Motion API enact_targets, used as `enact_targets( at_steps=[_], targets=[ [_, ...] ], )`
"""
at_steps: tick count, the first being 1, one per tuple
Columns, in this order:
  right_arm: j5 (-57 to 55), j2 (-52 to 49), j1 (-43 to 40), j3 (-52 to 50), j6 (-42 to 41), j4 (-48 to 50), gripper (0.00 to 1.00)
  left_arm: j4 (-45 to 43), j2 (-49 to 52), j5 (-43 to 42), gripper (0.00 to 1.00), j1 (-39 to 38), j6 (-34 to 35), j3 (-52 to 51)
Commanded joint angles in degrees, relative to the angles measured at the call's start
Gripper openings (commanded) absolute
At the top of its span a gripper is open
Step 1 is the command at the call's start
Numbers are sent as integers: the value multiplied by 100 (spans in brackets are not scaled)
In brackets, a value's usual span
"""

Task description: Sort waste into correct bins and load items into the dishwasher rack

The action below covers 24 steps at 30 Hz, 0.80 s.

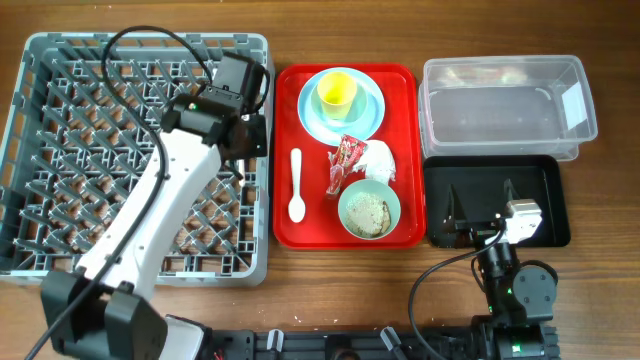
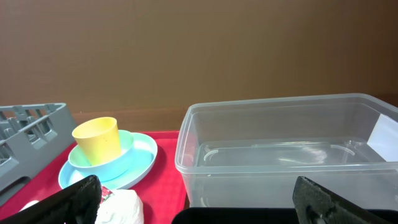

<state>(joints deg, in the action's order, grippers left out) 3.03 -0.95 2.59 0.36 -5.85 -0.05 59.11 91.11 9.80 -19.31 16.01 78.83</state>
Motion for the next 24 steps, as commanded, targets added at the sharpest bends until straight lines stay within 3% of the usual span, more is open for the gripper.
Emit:
enact_targets(
  at_steps=[1,16,18,19,20,24],
  targets=[
    [92,15,24,-7,79,15,100,39,378,-205,4,120,-280,-50],
    [92,15,24,-7,79,15,100,247,831,-120,4,116,-208,-105],
    [92,15,24,-7,79,15,100,223,835,-120,18,118,-208,-105],
    [92,15,24,-7,76,15,100,201,835,-120,34,118,-208,-105],
    [92,15,24,-7,81,15,100,177,835,-120,39,118,-210,-105],
    [92,15,24,-7,79,15,100,175,800,-116,40,122,-210,-24]
  ],
)
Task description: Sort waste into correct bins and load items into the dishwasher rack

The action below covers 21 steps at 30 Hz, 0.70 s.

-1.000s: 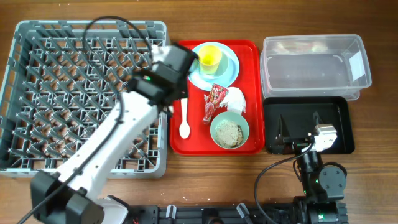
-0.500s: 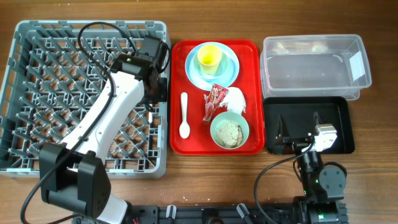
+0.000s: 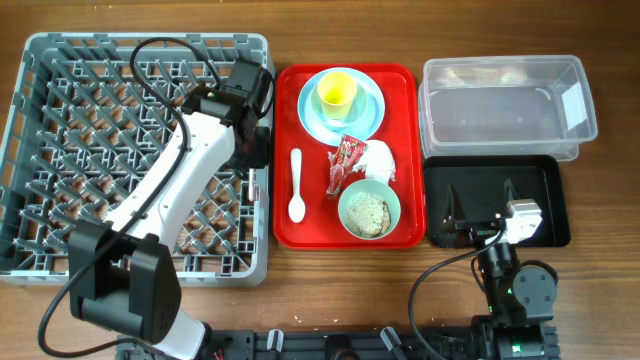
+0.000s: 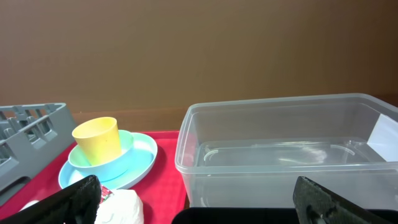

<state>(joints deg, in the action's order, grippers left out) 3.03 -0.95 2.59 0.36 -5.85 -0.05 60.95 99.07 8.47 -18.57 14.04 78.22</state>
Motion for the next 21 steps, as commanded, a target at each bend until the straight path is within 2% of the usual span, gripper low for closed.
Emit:
enact_targets(
  at_steps=[1,3,6,9,14,16,18,19,21],
  targets=[
    [92,15,24,-7,79,15,100,2,-37,20,38,48,-13,72],
    [92,15,24,-7,81,15,100,22,-122,17,34,48,-13,76],
    [92,15,24,-7,76,15,100,37,-197,17,33,48,-9,79],
    [92,15,24,-7,79,15,100,96,-315,-107,22,39,299,79],
    [92,15,24,-7,79,15,100,192,-734,-1405,7,31,302,79],
    [92,15,24,-7,76,15,100,243,-780,-1836,6,15,557,76],
    [94,15,24,-7,81,15,100,310,-778,-1827,8,-138,1095,39],
    [92,15,24,-7,79,15,100,236,-778,-1779,14,-389,1241,-33],
    [92,15,24,-7,79,15,100,37,-776,-1314,16,-874,1655,-168]
  ],
)
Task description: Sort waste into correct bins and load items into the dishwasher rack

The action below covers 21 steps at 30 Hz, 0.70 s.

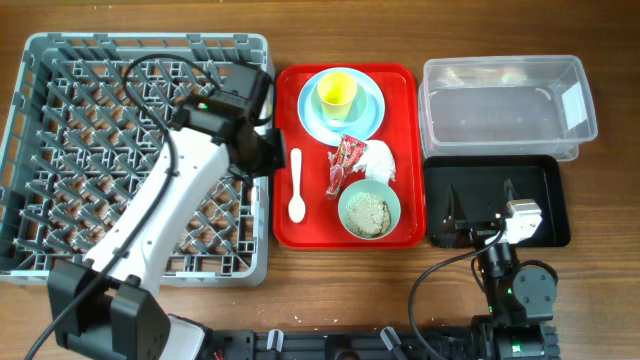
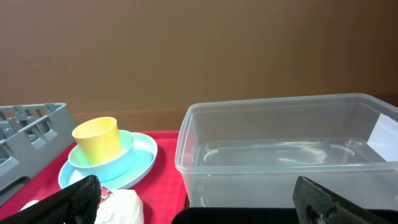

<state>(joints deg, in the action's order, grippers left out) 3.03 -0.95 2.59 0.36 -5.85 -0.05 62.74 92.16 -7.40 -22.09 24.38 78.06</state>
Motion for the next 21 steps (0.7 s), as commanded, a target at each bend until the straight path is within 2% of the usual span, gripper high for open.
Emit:
enact_targets(
  at_steps=[1,4,7,16,21],
  targets=[
    [92,15,24,-7,79,15,100,-234,-85,573,18,-732,848,-232],
    [92,15,24,-7,79,15,100,-678,-48,1150,25,-1438,1390,-667],
    [92,15,24,-7,79,15,100,-1255,-28,1226,32,-1775,1432,-1108],
    [94,15,24,-7,79,15,100,-1764,59,1707,31,-1784,1685,-1436],
    [94,15,24,-7,79,15,100,-1862,614,2111,31,-1784,1847,-1438]
  ],
)
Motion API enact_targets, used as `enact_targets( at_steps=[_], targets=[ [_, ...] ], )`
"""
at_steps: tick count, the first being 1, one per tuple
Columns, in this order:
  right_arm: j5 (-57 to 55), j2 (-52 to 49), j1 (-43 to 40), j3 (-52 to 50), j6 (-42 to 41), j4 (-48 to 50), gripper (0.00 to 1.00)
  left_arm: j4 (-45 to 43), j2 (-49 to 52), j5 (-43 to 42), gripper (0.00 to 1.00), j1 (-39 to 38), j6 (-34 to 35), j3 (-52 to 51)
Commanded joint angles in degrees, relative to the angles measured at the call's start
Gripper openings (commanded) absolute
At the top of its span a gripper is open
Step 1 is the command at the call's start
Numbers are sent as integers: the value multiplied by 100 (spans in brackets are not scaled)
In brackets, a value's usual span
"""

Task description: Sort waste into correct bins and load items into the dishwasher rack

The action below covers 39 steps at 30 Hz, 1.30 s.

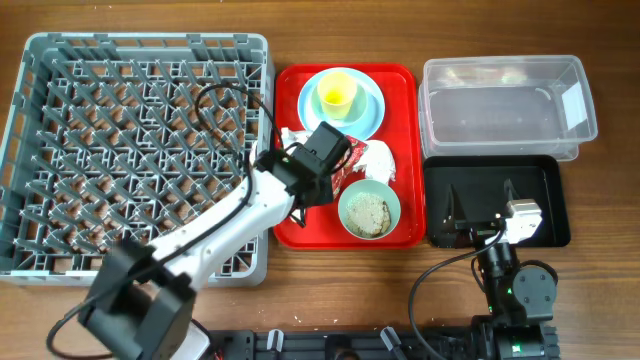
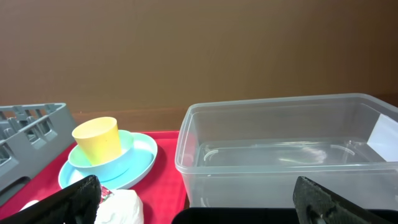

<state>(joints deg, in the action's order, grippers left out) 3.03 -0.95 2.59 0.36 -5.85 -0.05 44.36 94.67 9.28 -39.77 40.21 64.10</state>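
Observation:
On the red tray [image 1: 405, 100] a yellow cup [image 1: 337, 93] stands on a blue plate [image 1: 372, 112], with a green bowl [image 1: 368, 210] of food scraps nearer the front. A white napkin [image 1: 381, 158] and a red wrapper [image 1: 347, 176] lie between them. My left gripper [image 1: 322, 160] hangs over the tray's middle, beside the wrapper. Its fingers are hidden under the wrist, and the arm covers the spot left of the wrapper. My right gripper [image 1: 480, 205] rests open over the black bin [image 1: 545, 185]. The wrist view shows the cup [image 2: 97, 140] and napkin [image 2: 122, 208].
The grey dishwasher rack [image 1: 100, 150] fills the left side, with nothing loaded in it. A clear plastic bin [image 1: 505, 100] stands behind the black bin, close to the tray's right rim. Bare wooden table runs along the front edge.
My left gripper has moved right, from the rack's right edge beside the white spoon to over the tray's middle. The spoon no longer shows. The right arm has not moved.
My left gripper was over the rack's upper right corner, then at the rack's right wall, then at the tray's left rim next to the spoon. Now it is over the tray by the wrapper. Nothing on the tray has visibly shifted.

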Motion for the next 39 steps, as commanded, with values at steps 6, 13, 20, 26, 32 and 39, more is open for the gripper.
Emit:
enact_targets(
  at_steps=[6,13,20,26,32,39],
  targets=[
    [92,15,24,-7,76,15,100,-188,1054,876,36,17,271,-42],
    [92,15,24,-7,79,15,100,-496,1552,660,28,13,269,-42],
    [92,15,24,-7,79,15,100,-334,931,577,4,-22,24,295],
    [92,15,24,-7,81,15,100,1126,-1436,1305,4,227,-400,758],
    [92,15,24,-7,79,15,100,1897,-1659,1615,4,1558,-671,667],
    [92,15,24,-7,76,15,100,1805,-348,1521,9,2083,-1672,511]
  ],
)
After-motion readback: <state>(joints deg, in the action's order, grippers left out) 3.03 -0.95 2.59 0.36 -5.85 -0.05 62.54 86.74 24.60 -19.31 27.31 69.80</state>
